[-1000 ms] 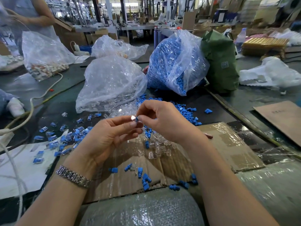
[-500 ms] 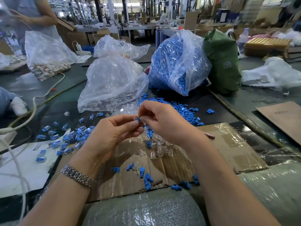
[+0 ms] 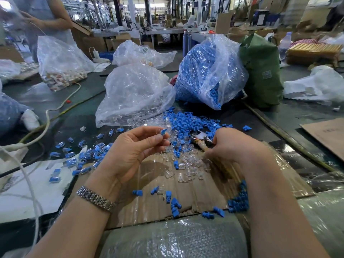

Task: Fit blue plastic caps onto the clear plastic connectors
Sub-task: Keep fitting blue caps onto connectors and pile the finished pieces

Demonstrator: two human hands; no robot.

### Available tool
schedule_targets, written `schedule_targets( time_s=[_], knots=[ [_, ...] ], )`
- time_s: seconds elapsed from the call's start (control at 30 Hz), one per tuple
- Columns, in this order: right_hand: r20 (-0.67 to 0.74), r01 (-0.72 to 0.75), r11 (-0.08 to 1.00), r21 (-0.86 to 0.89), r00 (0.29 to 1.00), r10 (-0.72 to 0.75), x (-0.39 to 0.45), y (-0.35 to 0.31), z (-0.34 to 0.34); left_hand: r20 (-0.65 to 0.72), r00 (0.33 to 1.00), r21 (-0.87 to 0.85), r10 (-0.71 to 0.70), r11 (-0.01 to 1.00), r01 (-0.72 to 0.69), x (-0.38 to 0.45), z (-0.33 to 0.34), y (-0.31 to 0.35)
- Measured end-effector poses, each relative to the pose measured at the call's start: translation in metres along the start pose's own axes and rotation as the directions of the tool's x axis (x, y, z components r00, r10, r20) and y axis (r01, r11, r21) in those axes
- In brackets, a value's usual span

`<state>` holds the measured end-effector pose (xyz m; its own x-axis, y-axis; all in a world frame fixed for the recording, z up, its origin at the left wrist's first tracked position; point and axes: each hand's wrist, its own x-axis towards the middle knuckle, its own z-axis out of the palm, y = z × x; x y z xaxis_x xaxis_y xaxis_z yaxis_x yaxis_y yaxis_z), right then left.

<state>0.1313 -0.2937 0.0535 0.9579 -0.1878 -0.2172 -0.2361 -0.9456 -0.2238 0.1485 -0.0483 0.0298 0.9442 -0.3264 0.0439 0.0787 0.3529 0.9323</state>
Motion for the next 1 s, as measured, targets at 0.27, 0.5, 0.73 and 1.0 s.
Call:
schedule_targets(
  time_s=[0.27, 0.5, 0.73, 1.0],
  knots=[
    [-0.047, -0.128, 0.987, -0.098, 0.991, 0.124, 0.008, -0.003, 0.005, 0.034, 0.999, 0.028, 0.003, 1.0, -0.004, 0.0, -0.003, 0.0],
    [-0.079, 0.009, 1.0, 0.015, 0.997, -0.008, 0.005, -0.007, 0.009, 0.006, 1.0, 0.028, -0.007, 1.0, 0.007, 0.001, -0.003, -0.001],
    [-0.079, 0.114, 0.935, 0.336, 0.993, -0.093, -0.004, -0.006, -0.01, -0.078, 0.997, -0.085, 0.001, 0.996, -0.008, 0.002, -0.005, 0.0],
    [0.177, 0.221, 0.651, 0.726, 0.855, -0.488, -0.03, -0.03, -0.011, -0.095, 0.995, -0.116, 0.019, 0.993, -0.03, 0.007, -0.01, -0.003]
  ],
)
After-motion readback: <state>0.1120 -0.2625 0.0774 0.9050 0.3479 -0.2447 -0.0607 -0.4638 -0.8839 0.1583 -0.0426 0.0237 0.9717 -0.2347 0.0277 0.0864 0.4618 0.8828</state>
